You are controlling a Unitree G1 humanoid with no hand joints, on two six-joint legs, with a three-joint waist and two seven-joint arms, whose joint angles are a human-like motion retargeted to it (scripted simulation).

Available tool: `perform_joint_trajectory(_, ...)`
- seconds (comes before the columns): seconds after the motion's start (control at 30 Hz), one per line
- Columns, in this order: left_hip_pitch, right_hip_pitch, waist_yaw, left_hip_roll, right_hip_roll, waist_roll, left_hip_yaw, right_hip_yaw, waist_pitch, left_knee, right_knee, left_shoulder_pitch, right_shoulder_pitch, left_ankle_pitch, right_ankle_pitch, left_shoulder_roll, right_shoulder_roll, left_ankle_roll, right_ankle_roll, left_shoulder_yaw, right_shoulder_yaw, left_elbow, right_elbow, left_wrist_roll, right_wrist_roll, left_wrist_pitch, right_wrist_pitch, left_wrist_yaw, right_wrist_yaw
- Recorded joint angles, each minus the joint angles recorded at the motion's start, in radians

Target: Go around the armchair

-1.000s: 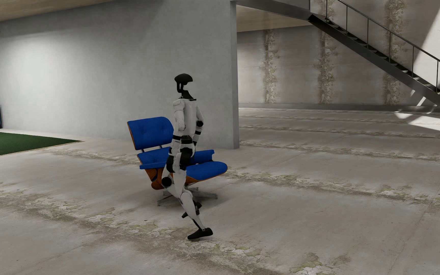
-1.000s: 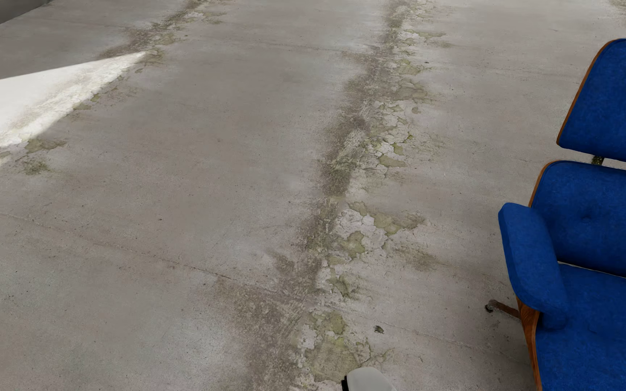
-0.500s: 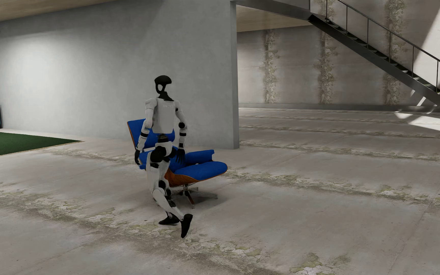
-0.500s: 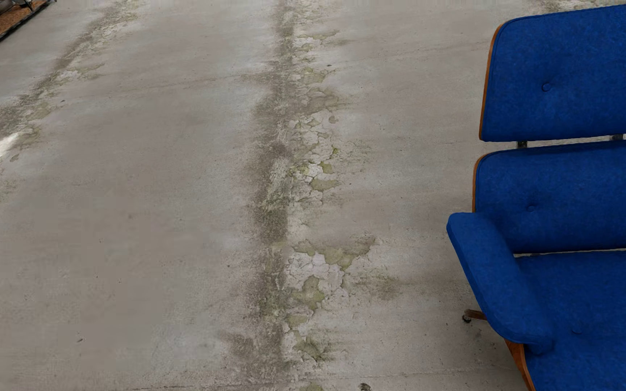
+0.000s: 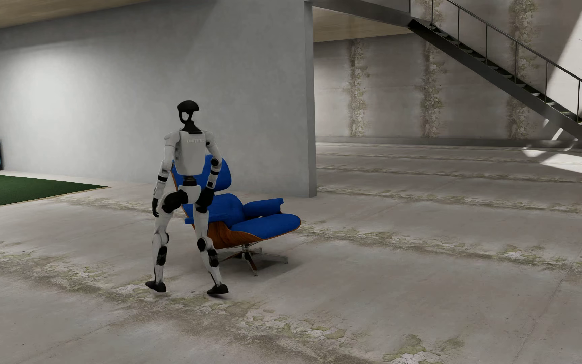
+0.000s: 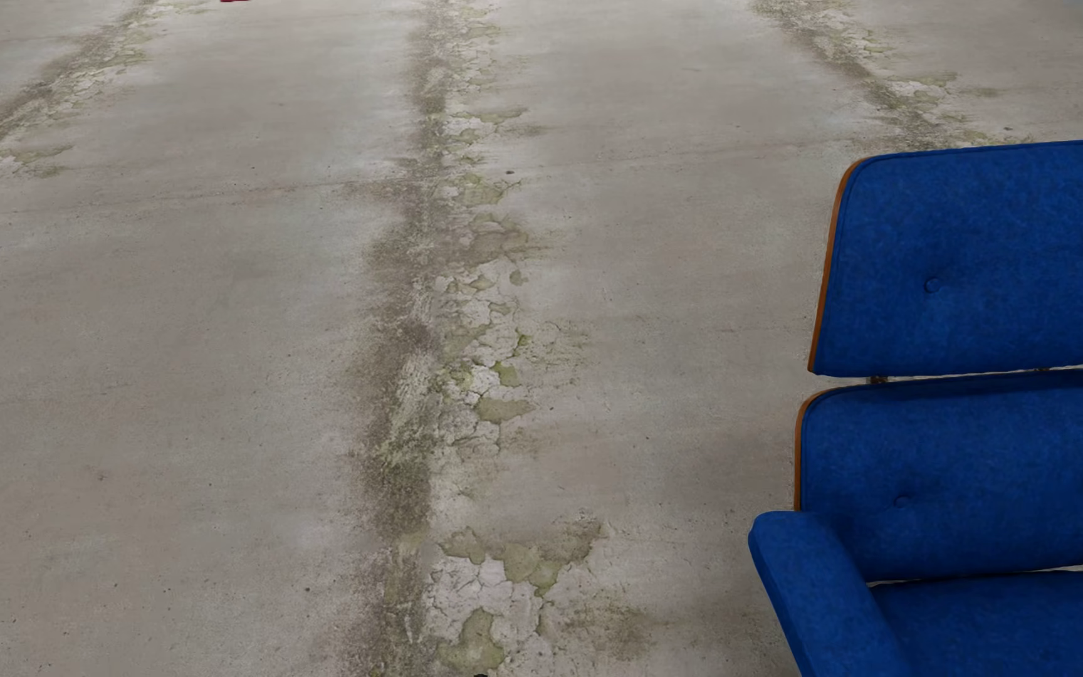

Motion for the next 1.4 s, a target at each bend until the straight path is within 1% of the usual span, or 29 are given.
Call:
perform_joint_trajectory(0.07, -0.011, 0.032, 0.008, 0.014, 0.001, 0.004, 0.000, 0.000, -0.020, -0.065, 0.010, 0.035, 0.029, -0.105, -0.052, -0.015, 0.012, 0.000, 0.000, -0.010, 0.027, 0.037, 0.034, 0.000, 0.000, 0.000, 0.000, 0.000, 0.000)
perform_joint_trajectory(0.1, -0.012, 0.057, 0.013, 0.015, -0.002, 0.008, 0.000, 0.000, -0.028, -0.073, 0.009, 0.053, 0.049, -0.125, -0.076, -0.024, 0.018, 0.000, 0.000, -0.017, 0.040, 0.053, 0.056, 0.000, 0.000, 0.000, 0.000, 0.000, 0.000)
perform_joint_trajectory(0.13, -0.013, 0.086, 0.019, 0.011, -0.010, 0.011, 0.000, 0.000, -0.038, -0.071, 0.003, 0.072, 0.073, -0.108, -0.099, -0.034, 0.023, 0.000, 0.000, -0.025, 0.054, 0.067, 0.080, 0.000, 0.000, 0.000, 0.000, 0.000, 0.000)
perform_joint_trajectory(0.17, -0.020, 0.115, 0.025, 0.006, -0.023, 0.014, 0.000, 0.000, -0.054, -0.059, -0.005, 0.090, 0.098, -0.035, -0.119, -0.043, 0.027, 0.000, 0.000, -0.033, 0.068, 0.077, 0.104, 0.000, 0.000, 0.000, 0.000, 0.000, 0.000)
perform_joint_trajectory(0.23, -0.083, 0.162, 0.018, -0.014, -0.058, 0.013, 0.000, 0.000, -0.087, 0.030, -0.024, 0.115, 0.145, 0.195, -0.117, -0.059, 0.040, 0.000, 0.000, -0.047, 0.082, 0.089, 0.149, 0.000, 0.000, 0.000, 0.000, 0.000, 0.000)
perform_joint_trajectory(0.27, -0.119, 0.186, 0.004, -0.034, -0.081, 0.000, 0.000, 0.000, -0.090, 0.105, -0.026, 0.115, 0.166, 0.243, -0.078, -0.063, 0.052, 0.000, 0.000, -0.049, 0.071, 0.095, 0.169, 0.000, 0.000, 0.000, 0.000, 0.000, 0.000)
perform_joint_trajectory(0.3, -0.133, 0.204, -0.004, -0.051, -0.100, -0.010, 0.000, 0.000, -0.085, 0.168, -0.019, 0.109, 0.184, 0.238, -0.005, -0.064, 0.066, 0.000, 0.000, -0.044, 0.057, 0.094, 0.186, 0.000, 0.000, 0.000, 0.000, 0.000, 0.000)
perform_joint_trajectory(0.33, -0.124, 0.205, 0.002, -0.056, -0.115, -0.010, 0.000, 0.000, -0.081, 0.200, 0.002, 0.100, 0.197, 0.210, 0.105, -0.063, 0.074, 0.000, 0.000, -0.036, 0.054, 0.085, 0.199, 0.000, 0.000, 0.000, 0.000, 0.000, 0.000)
perform_joint_trajectory(0.4, -0.084, 0.124, 0.017, -0.059, -0.145, -0.005, 0.000, 0.000, -0.094, 0.196, 0.105, 0.078, 0.190, 0.157, 0.402, -0.057, 0.074, 0.000, 0.000, -0.002, 0.075, 0.048, 0.207, 0.000, 0.000, 0.000, 0.000, 0.000, 0.000)
perform_joint_trajectory(0.43, -0.063, 0.062, 0.006, -0.071, -0.158, -0.006, 0.000, 0.000, -0.098, 0.184, 0.187, 0.064, 0.171, 0.140, 0.535, -0.050, 0.070, 0.000, 0.000, 0.021, 0.067, 0.022, 0.201, 0.000, 0.000, 0.000, 0.000, 0.000, 0.000)
perform_joint_trajectory(0.47, -0.034, 0.000, -0.011, -0.086, -0.165, -0.004, 0.000, 0.000, -0.094, 0.168, 0.280, 0.047, 0.148, 0.124, 0.627, -0.038, 0.066, 0.000, 0.000, 0.041, 0.039, -0.003, 0.183, 0.000, 0.000, 0.000, 0.000, 0.000, 0.000)
perform_joint_trajectory(0.5, 0.001, -0.064, -0.027, -0.096, -0.164, 0.002, 0.000, 0.000, -0.082, 0.148, 0.379, 0.024, 0.123, 0.107, 0.658, -0.020, 0.060, 0.000, 0.000, 0.055, 0.002, -0.025, 0.152, 0.000, 0.000, 0.000, 0.000, 0.000, 0.000)
perform_joint_trajectory(0.53, 0.037, -0.128, -0.044, -0.102, -0.156, 0.010, 0.000, 0.000, -0.066, 0.127, 0.480, -0.005, 0.096, 0.089, 0.603, 0.002, 0.052, 0.000, 0.000, 0.066, -0.036, -0.041, 0.113, 0.000, 0.000, 0.000, 0.000, 0.000, 0.000)
perform_joint_trajectory(0.6, 0.099, -0.233, -0.102, -0.111, -0.131, 0.030, 0.000, 0.000, -0.025, 0.096, 0.630, -0.076, 0.031, 0.058, 0.314, 0.048, 0.031, 0.000, 0.000, 0.089, -0.102, -0.051, 0.035, 0.000, 0.000, 0.000, 0.000, 0.000, 0.000)
perform_joint_trajectory(0.63, 0.124, -0.273, -0.137, -0.111, -0.118, 0.045, 0.000, 0.000, -0.005, 0.085, 0.644, -0.112, -0.001, 0.045, 0.193, 0.068, 0.020, 0.000, 0.000, 0.105, -0.124, -0.047, 0.000, 0.000, 0.000, 0.000, 0.000, 0.000, 0.000)
perform_joint_trajectory(0.67, 0.145, -0.309, -0.167, -0.106, -0.108, 0.060, 0.000, 0.000, 0.010, 0.074, 0.617, -0.146, -0.028, 0.032, 0.126, 0.084, 0.008, 0.000, 0.000, 0.123, -0.137, -0.040, -0.030, 0.000, 0.000, 0.000, 0.000, 0.000, 0.000)
perform_joint_trajectory(0.7, 0.163, -0.343, -0.187, -0.100, -0.097, 0.072, 0.000, 0.000, 0.019, 0.061, 0.557, -0.176, -0.049, 0.019, 0.104, 0.097, -0.002, 0.000, 0.000, 0.143, -0.145, -0.035, -0.058, 0.000, 0.000, 0.000, 0.000, 0.000, 0.000)
perform_joint_trajectory(0.8, 0.214, -0.388, -0.209, -0.085, -0.053, 0.095, 0.000, 0.000, 0.029, 0.020, 0.278, -0.232, -0.071, -0.017, 0.152, 0.118, -0.021, 0.000, 0.000, 0.182, -0.138, -0.056, -0.100, 0.000, 0.000, 0.000, 0.000, 0.000, 0.000)
perform_joint_trajectory(0.83, 0.228, -0.379, -0.216, -0.085, -0.039, 0.096, 0.000, 0.000, 0.026, 0.010, 0.184, -0.238, -0.070, -0.029, 0.166, 0.121, -0.022, 0.000, 0.000, 0.184, -0.126, -0.076, -0.096, 0.000, 0.000, 0.000, 0.000, 0.000, 0.000)
perform_joint_trajectory(0.9, 0.242, -0.353, -0.236, -0.087, -0.031, 0.089, 0.000, 0.000, 0.005, 0.003, 0.073, -0.237, -0.050, -0.054, 0.221, 0.119, -0.011, 0.000, 0.000, 0.172, -0.109, -0.114, -0.065, 0.000, 0.000, 0.000, 0.000, 0.000, 0.000)
perform_joint_trajectory(0.93, 0.240, -0.335, -0.241, -0.091, -0.037, 0.080, 0.000, 0.000, -0.012, 0.005, 0.045, -0.233, -0.032, -0.066, 0.244, 0.114, 0.000, 0.000, 0.000, 0.161, -0.109, -0.125, -0.038, 0.000, 0.000, 0.000, 0.000, 0.000, 0.000)
perform_joint_trajectory(0.97, 0.238, -0.310, -0.238, -0.098, -0.047, 0.066, 0.000, 0.000, -0.029, 0.010, 0.023, -0.227, -0.011, -0.078, 0.233, 0.108, 0.014, 0.000, 0.000, 0.149, -0.114, -0.131, -0.004, 0.000, 0.000, 0.000, 0.000, 0.000, 0.000)
perform_joint_trajectory(1.0, 0.239, -0.278, -0.224, -0.108, -0.059, 0.047, 0.000, 0.000, -0.044, 0.012, -0.005, -0.219, 0.009, -0.090, 0.199, 0.103, 0.028, 0.000, 0.000, 0.139, -0.114, -0.130, 0.036, 0.000, 0.000, 0.000, 0.000, 0.000, 0.000)
perform_joint_trajectory(1.03, 0.244, -0.249, -0.199, -0.117, -0.067, 0.025, 0.000, 0.000, -0.056, 0.011, -0.037, -0.207, 0.025, -0.102, 0.170, 0.098, 0.041, 0.000, 0.000, 0.131, -0.100, -0.124, 0.082, 0.000, 0.000, 0.000, 0.000, 0.000, 0.000)
perform_joint_trajectory(1.1, 0.270, -0.214, -0.130, -0.119, -0.076, -0.004, 0.000, 0.000, -0.075, -0.006, -0.079, -0.171, 0.043, -0.127, 0.169, 0.078, 0.058, 0.000, 0.000, 0.123, -0.039, -0.075, 0.178, 0.000, 0.000, 0.000, 0.000, 0.000, 0.000)
perform_joint_trajectory(1.17, 0.304, -0.206, -0.078, -0.115, -0.076, -0.013, 0.000, 0.000, -0.092, -0.026, -0.086, -0.122, 0.053, -0.159, 0.186, 0.043, 0.065, 0.000, 0.000, 0.105, 0.009, 0.025, 0.244, 0.000, 0.000, 0.000, 0.000, 0.000, 0.000)
perform_joint_trajectory(1.2, 0.320, -0.207, -0.066, -0.115, -0.074, -0.015, 0.000, 0.000, -0.095, -0.033, -0.084, -0.098, 0.056, -0.176, 0.184, 0.022, 0.066, 0.000, 0.000, 0.083, 0.011, 0.083, 0.253, 0.000, 0.000, 0.000, 0.000, 0.000, 0.000)
perform_joint_trajectory(1.3, 0.349, -0.209, -0.082, -0.112, -0.074, -0.018, 0.000, 0.000, -0.101, -0.044, -0.074, -0.037, 0.048, -0.217, 0.175, -0.042, 0.066, 0.000, 0.000, -0.002, -0.015, 0.220, 0.194, 0.000, 0.000, 0.000, 0.000, 0.000, 0.000)
perform_joint_trajectory(1.4, 0.363, -0.206, -0.104, -0.109, -0.076, -0.022, 0.000, 0.000, -0.112, -0.047, -0.073, 0.000, 0.039, -0.246, 0.167, -0.084, 0.075, 0.000, 0.000, -0.042, -0.022, 0.233, 0.130, 0.000, 0.000, 0.000, 0.000, 0.000, 0.000)
